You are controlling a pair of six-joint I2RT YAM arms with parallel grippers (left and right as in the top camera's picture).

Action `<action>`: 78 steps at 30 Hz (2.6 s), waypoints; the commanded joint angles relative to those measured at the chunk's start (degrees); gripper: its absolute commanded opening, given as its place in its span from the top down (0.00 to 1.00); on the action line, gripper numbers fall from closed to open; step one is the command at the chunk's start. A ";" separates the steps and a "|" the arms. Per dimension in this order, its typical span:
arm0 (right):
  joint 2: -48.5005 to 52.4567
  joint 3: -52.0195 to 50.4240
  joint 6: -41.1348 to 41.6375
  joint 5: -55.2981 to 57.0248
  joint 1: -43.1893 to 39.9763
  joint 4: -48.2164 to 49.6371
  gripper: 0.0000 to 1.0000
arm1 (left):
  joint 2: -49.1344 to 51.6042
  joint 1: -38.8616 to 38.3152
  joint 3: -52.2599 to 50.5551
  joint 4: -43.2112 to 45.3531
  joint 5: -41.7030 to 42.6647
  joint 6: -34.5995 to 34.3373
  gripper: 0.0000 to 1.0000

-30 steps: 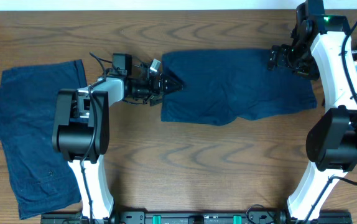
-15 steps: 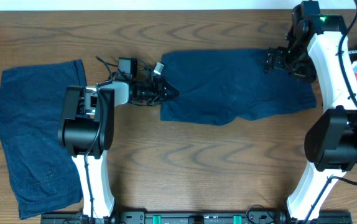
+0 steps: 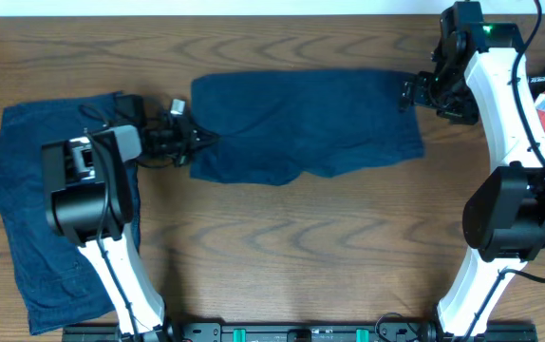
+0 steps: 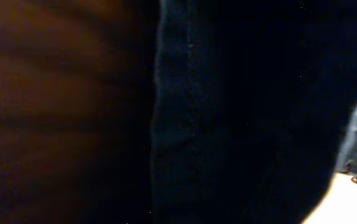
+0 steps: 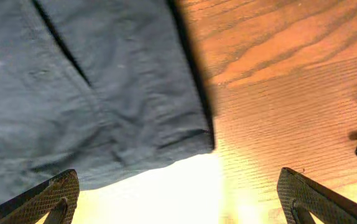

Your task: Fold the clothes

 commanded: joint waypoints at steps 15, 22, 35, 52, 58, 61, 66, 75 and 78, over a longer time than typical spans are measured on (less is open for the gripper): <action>14.08 -0.42 -5.97 -10.40 0.44 8.72 0.95 | 0.39 1.14 -0.55 -2.32 -0.70 2.34 0.94; 14.75 -0.42 -2.56 -7.43 0.33 10.58 0.99 | 0.15 1.14 -0.52 -2.29 -0.70 2.34 0.94; 16.83 -0.44 -3.45 -8.50 0.90 10.16 0.99 | -17.88 -0.66 -0.39 -4.72 -6.82 2.03 0.94; 16.85 -0.44 -4.28 -8.72 1.90 9.29 0.99 | -28.00 -22.67 -0.39 -6.14 -25.79 0.55 0.94; 16.85 -0.44 -4.74 -8.72 2.01 8.87 0.99 | -27.85 -28.13 -0.39 -5.29 -32.20 0.52 0.94; 16.85 -0.44 -4.76 -8.72 2.01 8.66 0.99 | -27.41 -29.66 -0.39 -3.39 -33.62 -0.59 0.94; 16.85 -0.44 -5.18 -8.94 2.01 8.44 0.99 | -24.96 -30.99 -0.26 2.45 -33.55 -4.42 0.94; 16.85 -0.44 -5.60 -8.92 2.01 8.02 0.99 | -22.38 -34.88 1.51 9.35 -32.83 -6.34 0.94; 16.85 -0.44 -5.57 -8.94 2.01 7.96 0.99 | -22.38 -36.83 2.38 12.26 -32.92 -7.08 0.94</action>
